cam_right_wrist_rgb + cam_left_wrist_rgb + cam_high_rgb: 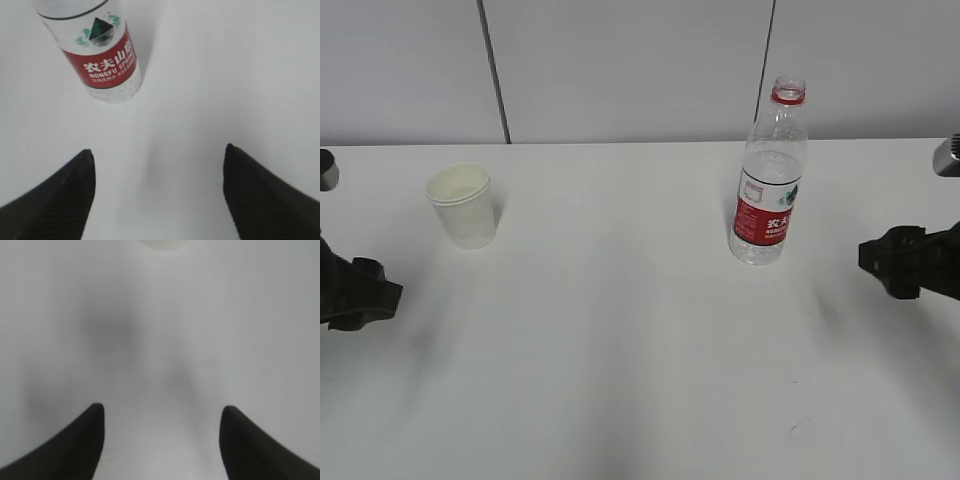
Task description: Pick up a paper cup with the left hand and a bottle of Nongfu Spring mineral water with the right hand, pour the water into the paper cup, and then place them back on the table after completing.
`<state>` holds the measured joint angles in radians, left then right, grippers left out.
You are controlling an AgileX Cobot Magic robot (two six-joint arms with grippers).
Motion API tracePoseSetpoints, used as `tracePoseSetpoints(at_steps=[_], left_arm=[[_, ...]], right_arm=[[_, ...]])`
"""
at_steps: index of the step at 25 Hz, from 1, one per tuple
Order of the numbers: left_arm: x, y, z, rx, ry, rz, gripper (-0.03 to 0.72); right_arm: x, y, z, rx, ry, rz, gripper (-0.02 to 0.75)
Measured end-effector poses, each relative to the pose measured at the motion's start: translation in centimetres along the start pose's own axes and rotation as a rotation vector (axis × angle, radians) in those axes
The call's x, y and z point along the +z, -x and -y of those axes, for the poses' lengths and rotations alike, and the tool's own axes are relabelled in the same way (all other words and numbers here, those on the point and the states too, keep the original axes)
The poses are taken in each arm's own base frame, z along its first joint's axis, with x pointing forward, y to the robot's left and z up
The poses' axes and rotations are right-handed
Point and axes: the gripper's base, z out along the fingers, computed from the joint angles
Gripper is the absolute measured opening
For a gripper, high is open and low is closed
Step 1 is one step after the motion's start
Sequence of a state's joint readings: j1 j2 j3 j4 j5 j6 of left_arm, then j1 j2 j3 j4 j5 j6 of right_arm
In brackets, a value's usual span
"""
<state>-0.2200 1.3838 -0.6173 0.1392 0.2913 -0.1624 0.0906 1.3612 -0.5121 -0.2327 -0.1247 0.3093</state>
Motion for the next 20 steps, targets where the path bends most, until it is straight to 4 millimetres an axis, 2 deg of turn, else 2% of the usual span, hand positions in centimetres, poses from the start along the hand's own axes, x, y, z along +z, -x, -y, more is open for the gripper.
tracePoseSetpoints(at_steps=[6, 11, 20], left_arm=[[-2.4, 0.7, -0.3, -0.039, 0.039, -0.239, 0.449], [-4.3, 2.0, -0.4, -0.047, 0.063, -0.35, 0.447], [-6.3, 2.7, -0.5, -0.064, 0.077, -0.489, 0.447]], right_arm=[[-2.0, 1.6, 0.4, 0.107, -0.085, -0.147, 0.588], [-4.5, 3.7, 0.0, 0.224, -0.105, -0.294, 0.588], [-8.6, 5.7, -2.5, 0.167, 0.115, -0.684, 0.588]])
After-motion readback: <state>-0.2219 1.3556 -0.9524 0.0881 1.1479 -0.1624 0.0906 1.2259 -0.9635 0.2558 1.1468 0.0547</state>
